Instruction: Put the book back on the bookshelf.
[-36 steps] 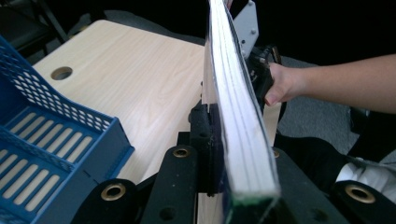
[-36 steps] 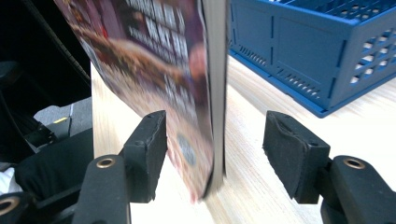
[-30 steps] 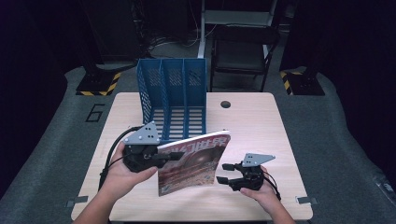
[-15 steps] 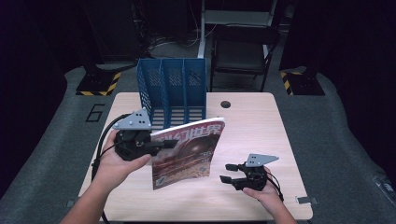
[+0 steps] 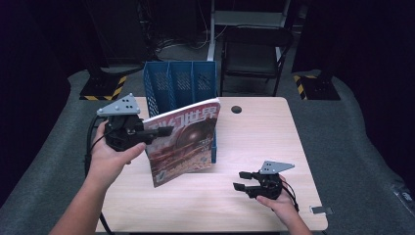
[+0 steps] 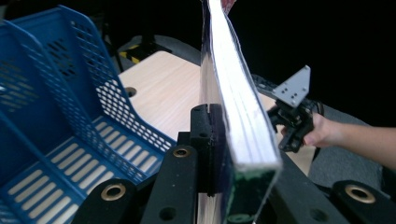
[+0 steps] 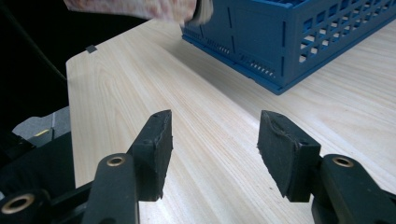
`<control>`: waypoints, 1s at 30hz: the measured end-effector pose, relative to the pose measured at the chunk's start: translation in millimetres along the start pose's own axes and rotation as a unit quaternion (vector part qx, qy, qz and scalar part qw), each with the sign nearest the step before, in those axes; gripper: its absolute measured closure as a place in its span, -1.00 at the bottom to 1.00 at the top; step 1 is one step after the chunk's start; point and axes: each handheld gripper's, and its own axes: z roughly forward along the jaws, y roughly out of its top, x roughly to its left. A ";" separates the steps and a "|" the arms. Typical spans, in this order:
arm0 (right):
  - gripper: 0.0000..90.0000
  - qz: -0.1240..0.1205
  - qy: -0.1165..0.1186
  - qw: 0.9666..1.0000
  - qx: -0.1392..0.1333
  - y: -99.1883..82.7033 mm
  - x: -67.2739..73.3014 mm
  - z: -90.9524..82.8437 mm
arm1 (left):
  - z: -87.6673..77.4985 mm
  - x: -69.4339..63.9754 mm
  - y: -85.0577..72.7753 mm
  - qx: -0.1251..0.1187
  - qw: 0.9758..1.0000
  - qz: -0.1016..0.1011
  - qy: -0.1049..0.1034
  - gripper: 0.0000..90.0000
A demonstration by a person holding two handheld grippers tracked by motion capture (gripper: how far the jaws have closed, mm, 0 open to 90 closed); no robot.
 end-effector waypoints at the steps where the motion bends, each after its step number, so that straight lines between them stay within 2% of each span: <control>1: -0.01 -0.002 0.003 1.000 0.001 0.1 -1.0 -0.4 | -1.5 1.5 1.4 -0.003 1.000 -0.003 0.003 0.87; 10: -0.03 -0.002 -0.003 1.000 0.006 -1.6 -3.1 -1.0 | -16.0 14.6 15.8 -0.012 0.999 -0.007 0.040 0.87; 18: -0.04 -0.001 -0.003 1.000 0.009 -1.5 -2.5 -0.4 | -23.8 28.0 26.2 -0.021 0.997 -0.018 0.071 0.87; 25: -0.04 -0.003 -0.001 1.000 0.008 -1.5 -1.9 -0.4 | -26.9 41.7 28.1 -0.033 0.994 -0.036 0.096 0.87; 30: -0.04 0.001 -0.004 1.000 0.007 -1.4 -1.6 -1.2 | -30.3 53.5 26.6 -0.033 0.990 -0.050 0.126 0.87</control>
